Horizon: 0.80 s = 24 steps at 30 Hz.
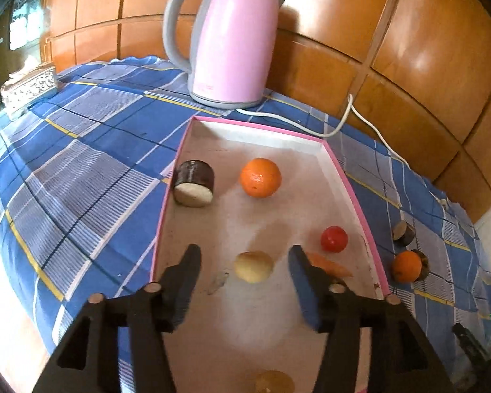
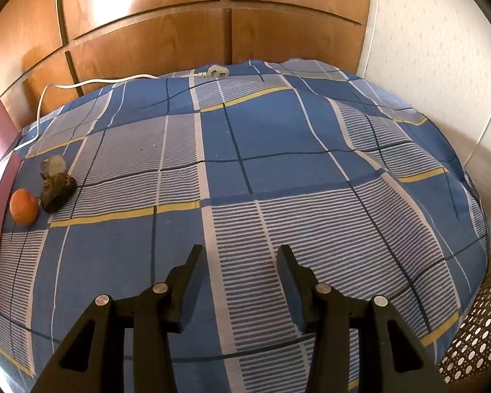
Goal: Organize fruits
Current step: 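Carry the tan potato with the left gripper into the tray and release, then move the right gripper toward the dark round beet beside the orange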
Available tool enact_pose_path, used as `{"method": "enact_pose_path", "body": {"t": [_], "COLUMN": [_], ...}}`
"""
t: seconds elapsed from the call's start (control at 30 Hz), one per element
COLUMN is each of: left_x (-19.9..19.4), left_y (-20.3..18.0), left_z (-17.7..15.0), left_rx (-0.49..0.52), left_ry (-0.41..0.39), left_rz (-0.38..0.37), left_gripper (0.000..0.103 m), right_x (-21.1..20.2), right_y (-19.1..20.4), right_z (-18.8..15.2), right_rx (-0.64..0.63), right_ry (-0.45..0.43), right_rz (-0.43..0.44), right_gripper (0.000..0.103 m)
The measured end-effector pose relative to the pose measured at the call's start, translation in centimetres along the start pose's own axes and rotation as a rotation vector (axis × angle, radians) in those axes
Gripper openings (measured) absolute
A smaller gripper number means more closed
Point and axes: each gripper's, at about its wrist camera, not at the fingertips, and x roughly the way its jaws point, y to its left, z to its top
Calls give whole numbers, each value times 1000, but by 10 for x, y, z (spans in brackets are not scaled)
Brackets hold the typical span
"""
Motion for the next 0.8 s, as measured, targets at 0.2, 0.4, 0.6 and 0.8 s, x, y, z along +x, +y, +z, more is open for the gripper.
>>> {"method": "enact_pose_path", "body": {"t": [0.2, 0.4, 0.6, 0.8], "left_x": [-15, -36, -51, -57], "left_y": [7, 5, -3, -11], "left_z": [-6, -14, -18, -22], "left_rx": [-17, -14, 7, 52], "left_ry": [-8, -90, -149, -167], "left_rz": [68, 150, 180, 199], "left_gripper": [94, 98, 103, 103], "right_x": [0, -1, 1, 1], "right_y": [2, 4, -1, -4], "right_z": [0, -1, -3, -5], "right_rx": [-10, -19, 7, 22], "right_ry": [4, 3, 2, -2], "right_rz": [-6, -17, -30, -29], "right_gripper": [46, 46, 72, 76]}}
